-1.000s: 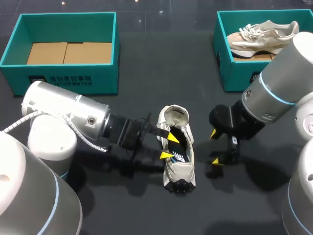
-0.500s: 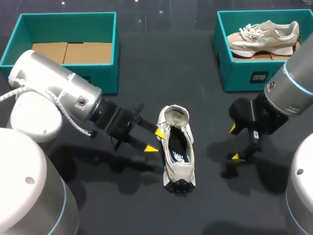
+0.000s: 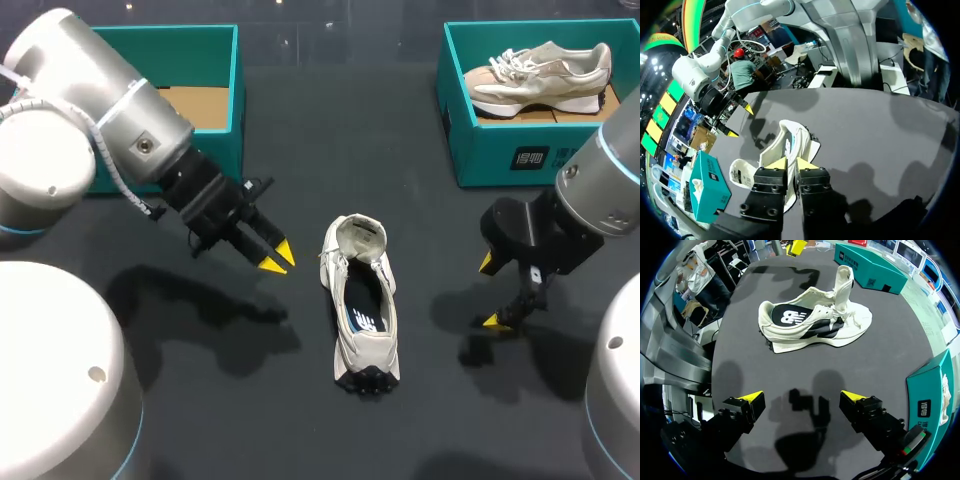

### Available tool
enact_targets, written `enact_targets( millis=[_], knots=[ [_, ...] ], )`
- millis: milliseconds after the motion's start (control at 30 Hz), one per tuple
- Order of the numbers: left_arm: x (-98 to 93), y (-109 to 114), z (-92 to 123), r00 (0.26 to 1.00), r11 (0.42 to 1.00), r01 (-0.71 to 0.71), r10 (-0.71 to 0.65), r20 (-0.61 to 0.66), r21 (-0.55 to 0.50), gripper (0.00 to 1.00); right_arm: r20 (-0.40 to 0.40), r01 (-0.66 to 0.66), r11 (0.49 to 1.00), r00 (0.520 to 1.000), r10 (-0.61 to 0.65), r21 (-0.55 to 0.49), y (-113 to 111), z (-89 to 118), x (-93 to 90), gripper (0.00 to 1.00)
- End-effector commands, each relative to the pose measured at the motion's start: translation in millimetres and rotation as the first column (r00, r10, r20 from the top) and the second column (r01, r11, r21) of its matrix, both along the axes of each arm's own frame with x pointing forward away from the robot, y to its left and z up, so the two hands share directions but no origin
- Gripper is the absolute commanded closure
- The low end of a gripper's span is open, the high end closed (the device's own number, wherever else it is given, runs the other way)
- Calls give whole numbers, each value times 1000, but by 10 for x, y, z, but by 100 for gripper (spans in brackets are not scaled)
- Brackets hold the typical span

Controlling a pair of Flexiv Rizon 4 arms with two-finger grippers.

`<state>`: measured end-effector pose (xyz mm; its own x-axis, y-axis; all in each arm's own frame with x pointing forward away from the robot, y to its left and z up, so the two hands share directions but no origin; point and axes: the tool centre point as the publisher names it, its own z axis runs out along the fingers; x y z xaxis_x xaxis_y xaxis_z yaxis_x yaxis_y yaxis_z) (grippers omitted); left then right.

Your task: Take the shoe out of the shoebox, open the shoe tongue, remove and reinsert the insole, then place the shoe into the shoebox

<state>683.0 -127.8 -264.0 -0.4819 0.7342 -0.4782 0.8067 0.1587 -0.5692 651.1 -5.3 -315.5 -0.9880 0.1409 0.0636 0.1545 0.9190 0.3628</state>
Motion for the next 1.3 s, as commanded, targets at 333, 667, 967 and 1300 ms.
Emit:
enact_targets(
  millis=[333, 667, 967, 1300],
  knots=[
    [74, 87, 140, 980, 940, 196, -201, -11, 279, 100, 1, 0, 1000, 1000, 0, 0, -4, -3, -10, 0],
    [121, -53, 199, 946, 908, 289, -319, 54, 304, 100, -13, 71, 997, 997, -72, -17, -461, 102, -118, 0],
    [59, -179, 174, 920, 872, 328, -382, 87, 363, 100, 12, 72, 997, 997, -72, 0, -713, 138, -212, 0],
    [-116, -582, -95, 895, 838, 361, -434, 99, 409, 100, 12, 72, 997, 997, -72, 0, -713, 138, -212, 0]
  ],
)
